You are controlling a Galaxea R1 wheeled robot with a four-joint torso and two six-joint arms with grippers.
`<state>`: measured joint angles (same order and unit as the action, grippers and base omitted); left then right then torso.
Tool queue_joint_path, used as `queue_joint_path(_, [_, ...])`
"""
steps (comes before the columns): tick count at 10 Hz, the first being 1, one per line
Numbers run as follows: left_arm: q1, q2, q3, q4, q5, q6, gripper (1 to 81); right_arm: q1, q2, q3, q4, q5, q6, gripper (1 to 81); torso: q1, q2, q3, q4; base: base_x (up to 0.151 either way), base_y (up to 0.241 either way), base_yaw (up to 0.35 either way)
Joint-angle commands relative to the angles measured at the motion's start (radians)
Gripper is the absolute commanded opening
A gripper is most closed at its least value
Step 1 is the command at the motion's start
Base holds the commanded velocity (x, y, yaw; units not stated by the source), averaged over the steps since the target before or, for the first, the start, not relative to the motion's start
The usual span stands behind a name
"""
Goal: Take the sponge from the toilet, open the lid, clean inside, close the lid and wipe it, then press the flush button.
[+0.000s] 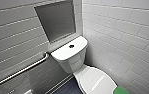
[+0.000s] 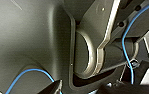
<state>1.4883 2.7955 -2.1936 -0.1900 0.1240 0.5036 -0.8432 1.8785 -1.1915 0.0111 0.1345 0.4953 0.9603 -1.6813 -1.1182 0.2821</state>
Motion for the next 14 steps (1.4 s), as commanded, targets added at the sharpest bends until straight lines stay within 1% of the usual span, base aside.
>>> queue_joint_path(1, [0.005, -0.019, 0.009, 0.004, 0.095, 0.009, 81.1, 0.347, 0.197, -0.090, 0.018, -0.301, 0.006, 1.0, 0.000, 0.000, 0.000, 0.000, 0.000, 0.000, 0.000])
queue_joint_path(2, [0.005, -0.020, 0.009, 0.003, 0.095, 0.009, 81.1, 0.403, 0.290, -0.159, 0.020, -0.364, 0.008, 1.0, 0.000, 0.000, 0.000, 0.000, 0.000, 0.000, 0.000])
queue_joint_path(3, [0.005, -0.022, 0.009, 0.001, 0.095, 0.007, 81.1, 0.448, 0.375, -0.221, 0.018, -0.410, 0.025, 1.0, 0.000, 0.000, 0.000, 0.000, 0.000, 0.000, 0.000])
queue_joint_path(4, [0.005, -0.023, 0.009, 0.000, 0.095, 0.007, 81.1, 0.479, 0.453, -0.293, 0.018, -0.446, 0.026, 1.0, 0.000, 0.000, 0.000, 0.000, 0.000, 0.000, 0.000])
queue_joint_path(7, [0.005, -0.026, 0.008, -0.006, 0.095, 0.007, 81.1, 0.540, 0.665, -0.480, 0.009, -0.504, 0.026, 1.0, 0.000, 0.000, 0.000, 0.000, 0.000, 0.000, 0.000])
queue_joint_path(8, [0.005, -0.028, 0.009, -0.008, 0.095, 0.007, 81.1, 0.551, 0.733, -0.548, 0.009, -0.507, 0.026, 1.0, 0.000, 0.000, 0.000, 0.000, 0.000, 0.000, 0.000])
queue_joint_path(9, [0.007, -0.030, 0.009, -0.008, 0.095, 0.007, 81.1, 0.565, 0.817, -0.648, -0.002, -0.509, 0.026, 1.0, 0.000, 0.000, 0.000, 0.000, 0.000, 0.000, 0.000])
queue_joint_path(10, [0.008, -0.029, 0.008, -0.008, 0.097, 0.007, 81.1, 0.574, 0.874, -0.718, -0.026, -0.507, 0.026, 1.0, 0.000, 0.000, 0.000, 0.000, 0.000, 0.000, 0.000])
queue_joint_path(11, [0.011, -0.030, 0.009, -0.009, 0.095, 0.007, 81.1, 0.572, 0.933, -0.788, -0.048, -0.492, 0.026, 1.0, 0.000, 0.000, 0.000, 0.000, 0.000, 0.000, 0.000])
queue_joint_path(12, [0.011, -0.031, 0.008, -0.009, 0.097, 0.007, 81.1, 0.566, 0.992, -0.851, -0.051, -0.474, 0.023, 1.0, 0.000, 0.000, 0.000, 0.000, 0.000, 0.000, 0.000])
queue_joint_path(13, [0.013, -0.034, 0.009, -0.009, 0.095, 0.006, 81.1, 0.554, 1.044, -0.910, -0.062, -0.435, 0.023, 1.0, 0.000, 0.000, 0.000, 0.000, 0.000, 0.000, 0.000])
queue_joint_path(14, [0.014, -0.034, 0.008, -0.009, 0.097, 0.006, 81.1, 0.543, 1.096, -0.982, -0.082, -0.412, 0.020, 1.0, 0.000, 0.000, 0.000, 0.000, 0.000, 0.000, 0.000])
